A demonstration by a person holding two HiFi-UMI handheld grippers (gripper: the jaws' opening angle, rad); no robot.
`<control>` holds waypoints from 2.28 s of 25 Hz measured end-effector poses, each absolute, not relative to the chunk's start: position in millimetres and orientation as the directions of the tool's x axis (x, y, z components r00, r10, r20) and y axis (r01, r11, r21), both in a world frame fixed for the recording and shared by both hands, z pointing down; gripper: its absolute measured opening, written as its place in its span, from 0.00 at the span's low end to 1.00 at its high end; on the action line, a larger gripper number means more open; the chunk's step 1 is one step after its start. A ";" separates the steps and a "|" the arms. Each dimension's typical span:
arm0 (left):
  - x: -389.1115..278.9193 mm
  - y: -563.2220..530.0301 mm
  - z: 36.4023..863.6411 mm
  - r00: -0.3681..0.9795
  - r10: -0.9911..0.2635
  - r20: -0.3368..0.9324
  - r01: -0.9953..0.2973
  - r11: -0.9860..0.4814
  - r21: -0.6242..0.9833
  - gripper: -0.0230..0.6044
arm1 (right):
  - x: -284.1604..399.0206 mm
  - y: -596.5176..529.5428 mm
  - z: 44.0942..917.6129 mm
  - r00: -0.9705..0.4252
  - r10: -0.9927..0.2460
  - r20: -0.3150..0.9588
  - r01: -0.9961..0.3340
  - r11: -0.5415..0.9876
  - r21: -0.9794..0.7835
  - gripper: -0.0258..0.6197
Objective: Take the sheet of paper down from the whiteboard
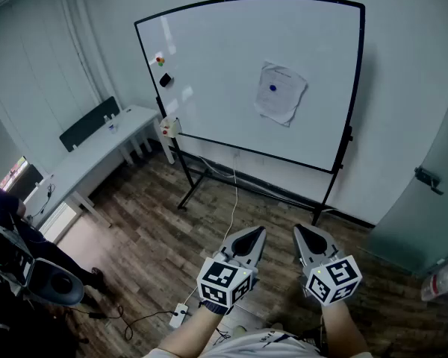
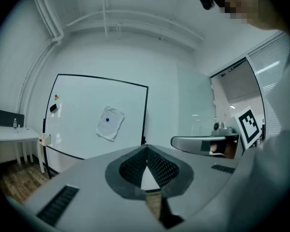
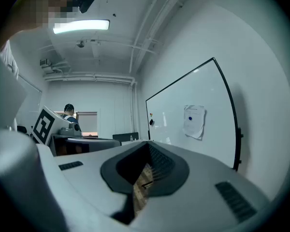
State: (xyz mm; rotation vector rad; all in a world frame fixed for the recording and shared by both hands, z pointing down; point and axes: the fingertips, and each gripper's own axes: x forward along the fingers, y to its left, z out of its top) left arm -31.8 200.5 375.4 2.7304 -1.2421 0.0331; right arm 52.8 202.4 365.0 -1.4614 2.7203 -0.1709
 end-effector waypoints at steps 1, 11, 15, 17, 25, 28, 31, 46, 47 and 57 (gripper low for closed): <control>-29.1 200.2 375.7 0.660 -0.747 0.079 -0.750 -0.650 0.122 0.06 | 55.2 202.0 365.7 -0.554 -0.833 0.009 -0.827 0.549 -0.122 0.06; -4.8 201.8 379.5 0.659 -0.749 0.072 -0.751 -0.648 0.127 0.06 | 75.3 203.8 369.0 -0.571 -0.821 0.013 -0.815 0.566 -0.124 0.06; 6.3 197.0 382.7 0.644 -0.762 0.066 -0.764 -0.636 0.113 0.06 | 83.0 202.0 366.1 -0.574 -0.818 0.022 -0.817 0.571 -0.079 0.06; 11.9 194.5 381.9 0.637 -0.768 0.066 -0.770 -0.630 0.103 0.06 | 89.5 200.9 363.1 -0.571 -0.821 0.017 -0.820 0.569 -0.066 0.06; 25.6 183.8 376.2 0.603 -0.795 0.057 -0.797 -0.598 0.088 0.06 | 119.5 195.3 359.1 -0.569 -0.822 -0.014 -0.818 0.568 -0.093 0.06; 33.0 176.2 377.1 0.602 -0.796 0.062 -0.798 -0.597 0.087 0.06 | 127.9 189.1 360.8 -0.566 -0.824 -0.013 -0.820 0.564 -0.100 0.06; 35.2 165.6 377.1 0.606 -0.794 0.058 -0.795 -0.600 0.089 0.06 | 130.4 179.3 359.6 -0.555 -0.832 -0.008 -0.828 0.553 -0.090 0.06; -0.8 8.4 382.0 0.645 -0.763 0.038 -0.763 -0.642 0.067 0.06 | 90.9 27.5 366.7 -0.493 -0.869 0.022 -0.868 0.491 -0.069 0.06; -5.0 -5.3 380.8 0.650 -0.759 0.036 -0.759 -0.648 0.062 0.06 | 86.0 15.2 366.4 -0.486 -0.873 0.024 -0.872 0.484 -0.070 0.06; -13.4 -109.4 389.8 0.712 -0.701 0.044 -0.702 -0.710 0.051 0.06 | 75.1 -80.7 366.6 -0.385 -0.922 0.043 -0.922 0.381 -0.072 0.06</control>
